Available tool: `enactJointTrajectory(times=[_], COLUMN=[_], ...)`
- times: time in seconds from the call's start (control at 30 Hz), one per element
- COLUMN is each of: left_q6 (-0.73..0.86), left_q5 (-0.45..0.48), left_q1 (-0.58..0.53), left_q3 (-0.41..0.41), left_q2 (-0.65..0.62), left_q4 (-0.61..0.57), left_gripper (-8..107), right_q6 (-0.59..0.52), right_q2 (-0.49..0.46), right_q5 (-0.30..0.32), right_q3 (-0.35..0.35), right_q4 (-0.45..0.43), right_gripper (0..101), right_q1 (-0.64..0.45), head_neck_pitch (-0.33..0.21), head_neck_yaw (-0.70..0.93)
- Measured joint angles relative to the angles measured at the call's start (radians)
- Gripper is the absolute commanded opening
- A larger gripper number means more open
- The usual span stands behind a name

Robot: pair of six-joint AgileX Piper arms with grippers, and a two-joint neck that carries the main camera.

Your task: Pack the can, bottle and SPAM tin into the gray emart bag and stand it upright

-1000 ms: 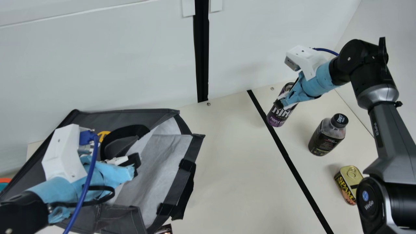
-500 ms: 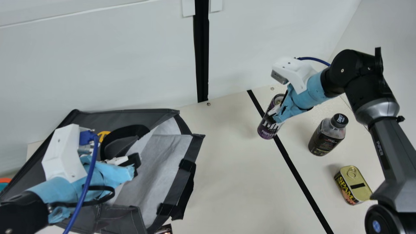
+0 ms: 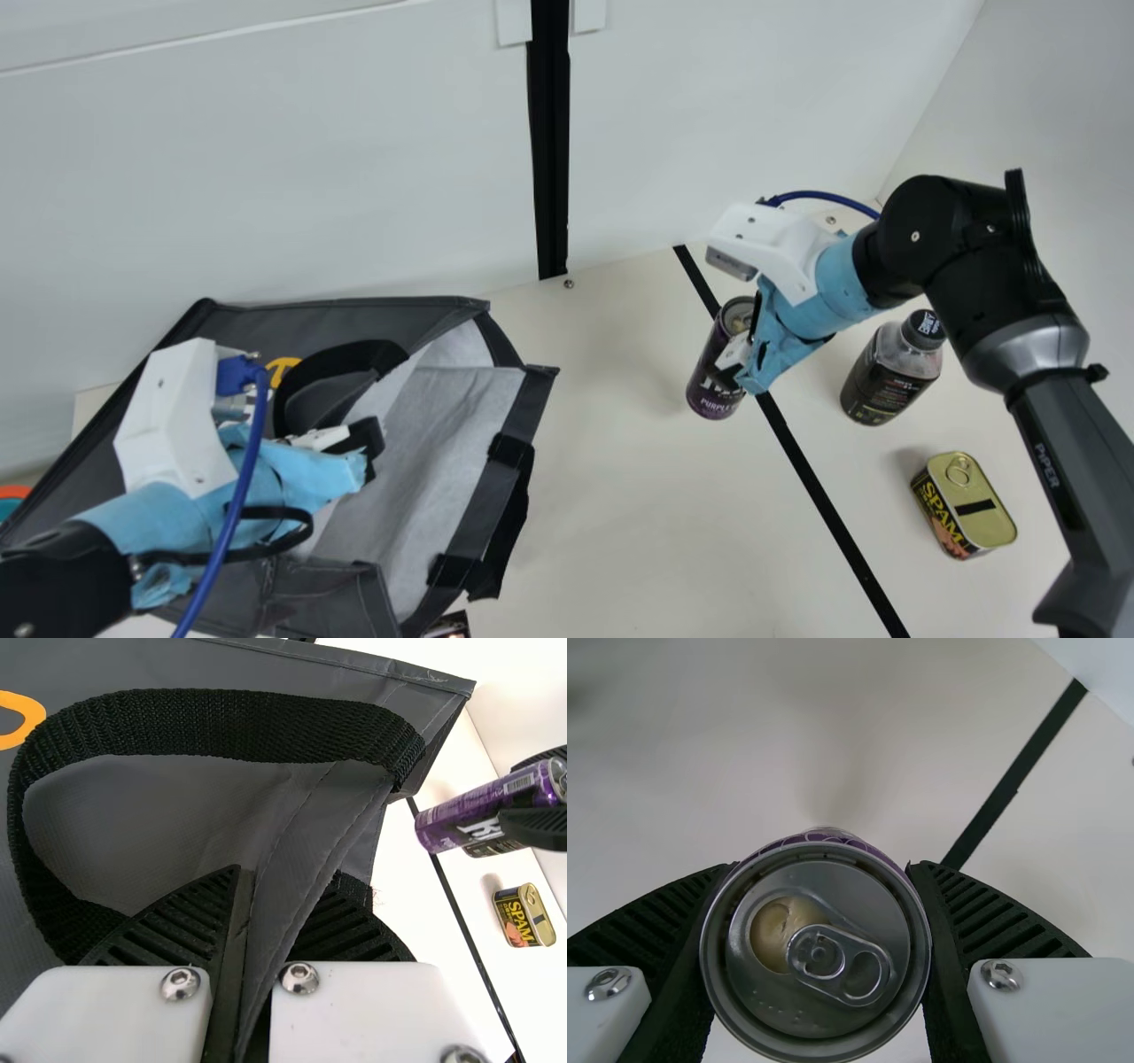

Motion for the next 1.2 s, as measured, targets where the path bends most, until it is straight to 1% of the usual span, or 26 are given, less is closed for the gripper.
enactJointTrajectory(times=[0.67,0.9,1.2], left_q6=[0.000,0.000,0.000], left_q5=[0.000,0.000,0.000], left_q1=[0.000,0.000,0.000], left_q3=[0.000,0.000,0.000], left_q2=[0.000,0.000,0.000], left_q4=[0.000,0.000,0.000], left_gripper=[-8,-8,-8], right_q6=[-0.129,-0.159,-0.168], right_q2=[-0.106,-0.134,-0.164], right_q5=[-0.001,0.000,0.000], right_q3=[0.140,0.163,0.168], right_q4=[0.056,0.087,0.138], right_gripper=[0,0,0], right_q1=[0.091,0.107,0.137], head_neck_pitch=[0.000,0.000,0.000], head_neck_yaw=[0.000,0.002,0.000])
